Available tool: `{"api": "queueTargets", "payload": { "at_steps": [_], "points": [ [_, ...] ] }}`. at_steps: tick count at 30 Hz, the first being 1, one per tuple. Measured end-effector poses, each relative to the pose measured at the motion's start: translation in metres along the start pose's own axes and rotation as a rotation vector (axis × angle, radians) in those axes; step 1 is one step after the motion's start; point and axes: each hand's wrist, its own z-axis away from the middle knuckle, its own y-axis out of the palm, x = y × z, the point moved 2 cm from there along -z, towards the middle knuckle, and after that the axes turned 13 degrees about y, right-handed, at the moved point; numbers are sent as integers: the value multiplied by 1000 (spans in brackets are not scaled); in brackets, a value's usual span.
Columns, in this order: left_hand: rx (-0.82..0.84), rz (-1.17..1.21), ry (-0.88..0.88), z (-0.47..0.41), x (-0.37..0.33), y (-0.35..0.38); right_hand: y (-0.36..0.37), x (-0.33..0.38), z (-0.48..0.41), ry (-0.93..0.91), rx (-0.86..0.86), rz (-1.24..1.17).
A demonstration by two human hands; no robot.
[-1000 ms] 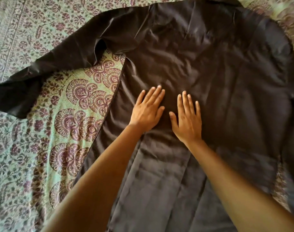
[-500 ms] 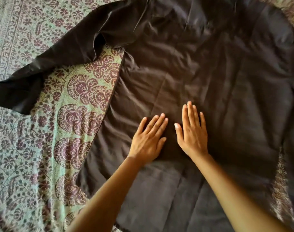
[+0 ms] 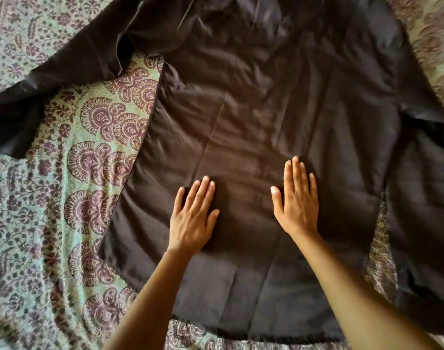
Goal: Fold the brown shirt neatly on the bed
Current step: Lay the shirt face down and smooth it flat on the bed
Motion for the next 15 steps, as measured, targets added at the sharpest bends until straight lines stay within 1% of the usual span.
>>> {"api": "queueTargets", "payload": {
  "at_steps": [1, 3, 4, 5, 6, 8, 13, 15],
  "points": [
    [-16, 5, -97, 9, 11, 2, 0, -16, 4, 45, -12, -4],
    [-57, 1, -342, 31, 38, 0, -2, -51, 12, 205, -48, -25],
    [-60, 5, -432, 41, 51, -2, -3, -67, 17, 303, -67, -43],
    [-42, 16, -476, 47, 59, -3, -5, -82, 22, 392, -79, -64],
    [-20, 25, -488, 50, 62, -4, -7, -93, 27, 448, -77, -78],
    [-5, 36, -484, 48, 59, -3, -12, -106, 32, 469, -61, -75],
    [-94, 115, -609, 37, 42, -6, -20, -109, 32, 441, -14, -54],
    [-141, 142, -599, 27, 29, -14, -31, -109, 29, 438, 37, -85]
  ]
}}
